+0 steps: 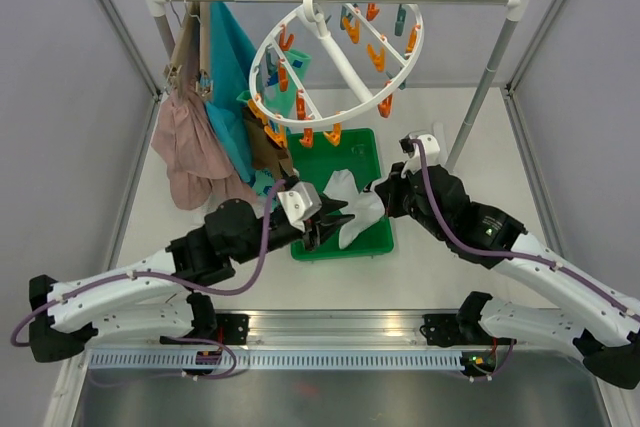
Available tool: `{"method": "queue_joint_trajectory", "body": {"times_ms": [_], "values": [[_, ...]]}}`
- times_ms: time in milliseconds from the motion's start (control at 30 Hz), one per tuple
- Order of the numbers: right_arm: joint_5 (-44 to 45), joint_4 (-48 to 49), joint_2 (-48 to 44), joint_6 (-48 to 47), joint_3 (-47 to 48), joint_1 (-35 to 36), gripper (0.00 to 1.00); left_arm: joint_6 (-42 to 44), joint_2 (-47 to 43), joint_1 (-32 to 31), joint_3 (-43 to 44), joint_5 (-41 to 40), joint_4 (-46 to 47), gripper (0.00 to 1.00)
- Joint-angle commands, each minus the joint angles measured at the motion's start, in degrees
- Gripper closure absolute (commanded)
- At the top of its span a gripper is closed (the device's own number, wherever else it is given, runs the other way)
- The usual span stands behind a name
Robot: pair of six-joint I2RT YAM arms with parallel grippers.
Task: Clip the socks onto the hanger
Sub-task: Pick up the sock from the bin.
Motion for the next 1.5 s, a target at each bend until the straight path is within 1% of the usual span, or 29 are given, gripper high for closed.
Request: {"method": "queue_joint_trajectory", "body": {"times_ms": [0, 33, 133, 267, 333, 367, 500, 700, 1000, 1133, 1300, 1467], "values": [[-1.00, -3.56, -1.87, -0.77, 3.72, 0.26, 1.00, 6.06, 2.89, -3.89, -1.64, -12.90, 8.58, 0.65], [-1.17, -3.91, -2.05, -0.86, 4.07, 0.26, 1.00, 6.50, 3.85, -4.25, -2.17, -14.22, 11.03, 0.65], [-2.66, -5.93, -2.40, -1.30, 5.48, 0.26, 1.00, 8.17, 7.28, -4.96, -3.84, -17.12, 13.86, 0.65], [-4.34, -10.67, -0.30, -1.21, 8.82, 0.26, 1.00, 11.42, 12.55, -5.48, -5.25, -21.07, 18.59, 0.66], [-5.56, -12.70, 0.15, -1.38, 10.40, 0.26, 1.00, 13.01, 13.61, -5.66, -7.44, -21.61, 21.85, 0.66], [-6.00, -13.49, 0.32, -1.30, 11.01, 0.26, 1.00, 13.71, 14.23, -5.75, -8.23, -21.61, 25.17, 0.66], [-7.15, -14.11, -0.29, -1.12, 11.72, 0.26, 1.00, 14.85, 15.98, -5.66, -10.26, -22.40, 30.65, 0.66], [-9.87, -13.59, 0.23, -0.77, 11.46, 0.26, 1.00, 16.44, 17.92, -5.66, -9.65, -21.97, 33.64, 0.65], [-11.81, -12.88, 0.50, -0.59, 12.08, 0.26, 1.00, 16.70, 19.59, -5.66, -8.86, -18.80, 34.17, 0.65], [-12.34, -12.44, 0.67, -0.33, 11.99, 0.26, 1.00, 16.70, 20.56, -5.75, -8.77, -18.80, 36.10, 0.74], [-13.22, -12.00, 0.59, -0.24, 12.07, 0.26, 1.00, 16.97, 21.61, -5.75, -8.68, -18.19, 37.86, 0.79], [-13.30, -11.74, 0.67, -0.16, 12.25, 0.26, 1.00, 16.79, 21.61, -5.92, -9.30, -16.25, 39.62, 0.89]]}}
